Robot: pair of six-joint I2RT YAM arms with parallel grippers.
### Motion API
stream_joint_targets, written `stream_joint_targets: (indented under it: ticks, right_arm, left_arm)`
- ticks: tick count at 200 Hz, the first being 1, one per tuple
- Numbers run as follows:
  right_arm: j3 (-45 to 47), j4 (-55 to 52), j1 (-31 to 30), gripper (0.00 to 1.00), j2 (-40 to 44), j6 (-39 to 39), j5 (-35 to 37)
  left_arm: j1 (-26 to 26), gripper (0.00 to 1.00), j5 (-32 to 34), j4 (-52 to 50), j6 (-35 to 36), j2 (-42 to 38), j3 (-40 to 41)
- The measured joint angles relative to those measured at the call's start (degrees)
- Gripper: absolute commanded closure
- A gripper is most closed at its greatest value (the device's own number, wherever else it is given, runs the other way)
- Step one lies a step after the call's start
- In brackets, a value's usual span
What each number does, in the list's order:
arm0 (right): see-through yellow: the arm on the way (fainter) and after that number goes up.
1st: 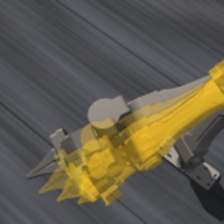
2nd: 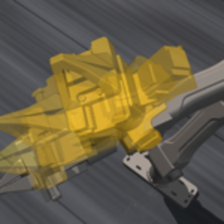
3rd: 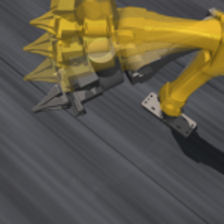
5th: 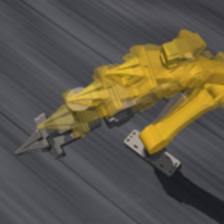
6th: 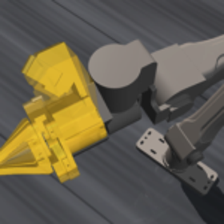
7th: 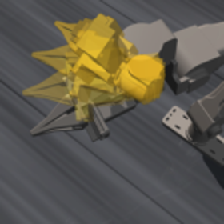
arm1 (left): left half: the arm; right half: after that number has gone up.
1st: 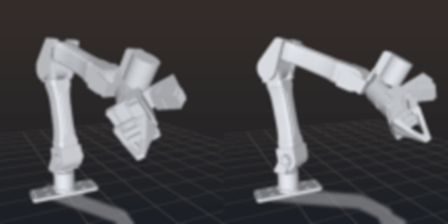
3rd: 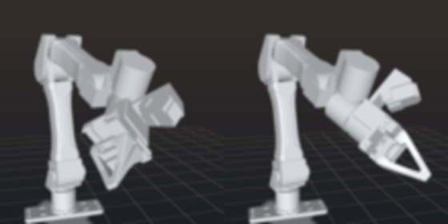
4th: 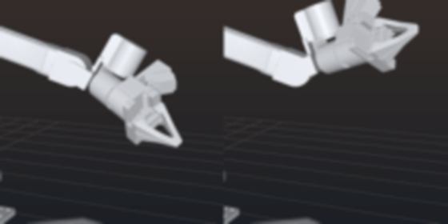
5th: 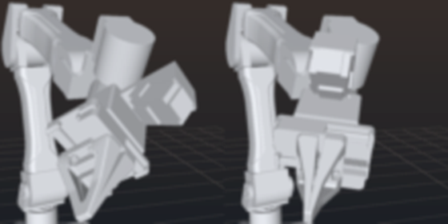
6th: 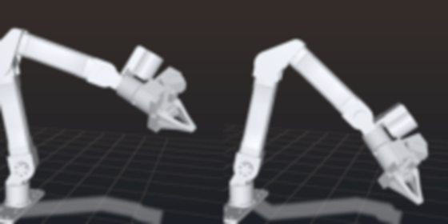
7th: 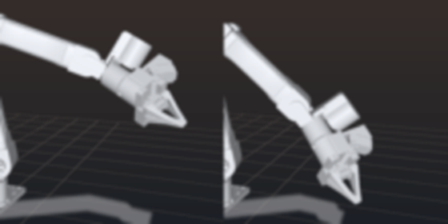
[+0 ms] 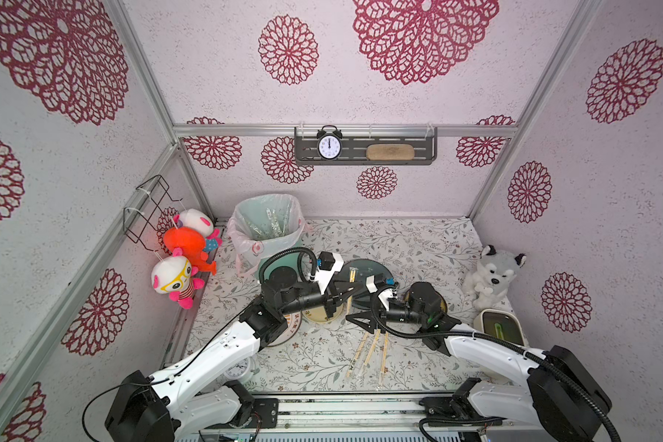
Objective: Remove the packaging of disposable chopsticks
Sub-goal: Remove the packet bag from the disposable chopsticks.
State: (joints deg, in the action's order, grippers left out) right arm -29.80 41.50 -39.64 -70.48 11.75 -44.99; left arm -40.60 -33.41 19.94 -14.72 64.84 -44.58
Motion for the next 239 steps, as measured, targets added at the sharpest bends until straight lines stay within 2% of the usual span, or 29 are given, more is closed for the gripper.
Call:
stream_joint_targets:
  ticks: [30, 57, 76, 89, 125, 137, 167, 219, 239]
  right_arm:
    - [0.44, 3.87, -0.07, 0.59, -1.29, 0.42, -1.57]
    - [0.44, 5.16, -0.20, 0.89, -1.84, 0.33, -2.82]
    - [0.46, 5.49, -0.61, 0.98, -1.81, -0.11, -3.91]
    - [0.66, 5.75, -0.74, 1.00, -1.77, -0.72, -3.82]
    - [1.33, 4.90, -0.63, 1.00, -1.42, -1.11, -2.91]
    - [1.33, 4.11, -0.63, 1.00, -1.20, -1.18, -2.64]
    - [1.44, 1.42, -0.76, 1.00, 0.72, -1.64, -1.62]
    - [2.03, -3.02, -2.86, 1.00, 3.48, -3.76, -0.98]
    - [2.03, -4.74, -3.45, 1.00, 4.11, -4.72, -0.15]
  left_arm:
    - [-0.02, 1.00, -1.27, 2.71, -0.90, 0.09, 0.42]
    - [-0.11, 1.00, -1.57, 4.46, -1.20, 0.15, 1.01]
    - [-0.09, 0.99, -0.96, 4.63, -1.42, 0.15, 1.14]
    - [-0.02, 0.91, -0.68, 4.61, -1.73, 0.13, 1.18]
    - [-0.13, 0.44, -0.55, 4.61, -0.72, -0.28, 1.77]
    - [-0.11, 0.40, -0.61, 4.39, -0.31, -0.83, 1.84]
    - [0.04, 0.42, -0.57, 4.13, 0.00, -2.62, 1.81]
    - [0.83, 0.68, -0.52, 3.67, -0.15, -2.51, 0.81]
    - [0.90, 0.72, -0.81, 3.32, -0.04, -2.38, -0.02]
